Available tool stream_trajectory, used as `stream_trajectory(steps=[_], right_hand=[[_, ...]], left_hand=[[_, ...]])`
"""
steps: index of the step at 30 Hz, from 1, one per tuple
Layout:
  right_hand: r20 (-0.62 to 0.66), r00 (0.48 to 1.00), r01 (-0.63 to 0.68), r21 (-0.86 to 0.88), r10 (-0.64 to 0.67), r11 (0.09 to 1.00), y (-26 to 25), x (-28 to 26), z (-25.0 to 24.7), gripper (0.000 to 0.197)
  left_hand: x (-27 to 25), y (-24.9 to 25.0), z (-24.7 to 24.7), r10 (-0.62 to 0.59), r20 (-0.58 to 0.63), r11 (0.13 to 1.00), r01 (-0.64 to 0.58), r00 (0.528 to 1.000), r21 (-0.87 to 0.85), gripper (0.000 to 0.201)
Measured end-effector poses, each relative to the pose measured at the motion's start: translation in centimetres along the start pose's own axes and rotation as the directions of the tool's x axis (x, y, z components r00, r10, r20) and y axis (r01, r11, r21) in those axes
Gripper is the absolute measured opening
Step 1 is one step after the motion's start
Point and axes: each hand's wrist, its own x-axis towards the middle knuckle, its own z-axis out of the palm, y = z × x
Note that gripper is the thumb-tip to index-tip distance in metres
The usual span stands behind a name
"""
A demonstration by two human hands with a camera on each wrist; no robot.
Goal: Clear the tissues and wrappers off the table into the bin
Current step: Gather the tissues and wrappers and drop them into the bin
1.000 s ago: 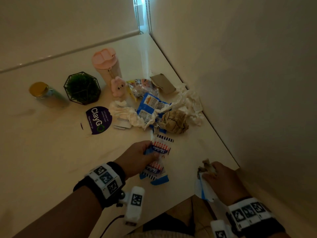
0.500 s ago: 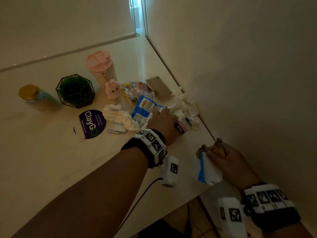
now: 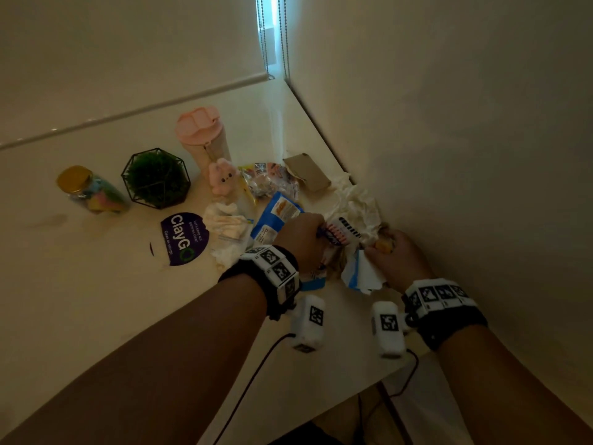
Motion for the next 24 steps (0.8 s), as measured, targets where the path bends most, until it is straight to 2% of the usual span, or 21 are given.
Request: stream_trajectory(steps=[4, 10, 13, 18, 21, 24], right_hand=[[0.014, 0.997, -0.077, -0.056, 0.078, 0.995, -0.3, 1.7, 0.7, 0.06], [0.025, 0.999, -0.036, -0.125, 0.039, 0.991, -1.4, 2.0, 1.0, 0.024], [0.058, 0.998, 0.027, -0.125, -0.02, 0.992, -1.9, 1.3, 0.5, 0.026], [0.143, 0.986, 0.098, -0.049, -0.09, 0.994, -3.8, -1.0, -0.8, 0.02], [0.142, 0.978, 0.156, -0.003, -0.154, 0.988, -5.4, -2.0, -1.1, 0.018], [0.134, 0.959, 0.248, 0.031, -0.25, 0.968, -7.1, -3.0, -0.6, 0.024]], left_hand=[[-0.3, -0.7, -1.8, -0.059, -0.012, 0.988, 0.056, 0.998, -0.143, 0.011], [-1.9, -2.9, -6.1, -0.093, -0.088, 0.9, 0.046, 0.992, -0.433, 0.023], [-3.4, -4.0, -8.9, -0.122, -0.129, 0.827, 0.029, 0.984, -0.561, 0.016], [-7.6, -6.2, -13.1, -0.233, -0.175, 0.641, 0.016, 0.957, -0.768, 0.026], [-10.5, -8.0, -14.7, -0.312, -0.206, 0.586, 0.017, 0.927, -0.81, 0.023], [-13.9, -9.6, -15.3, -0.356, -0.215, 0.554, 0.019, 0.909, -0.833, 0.023]])
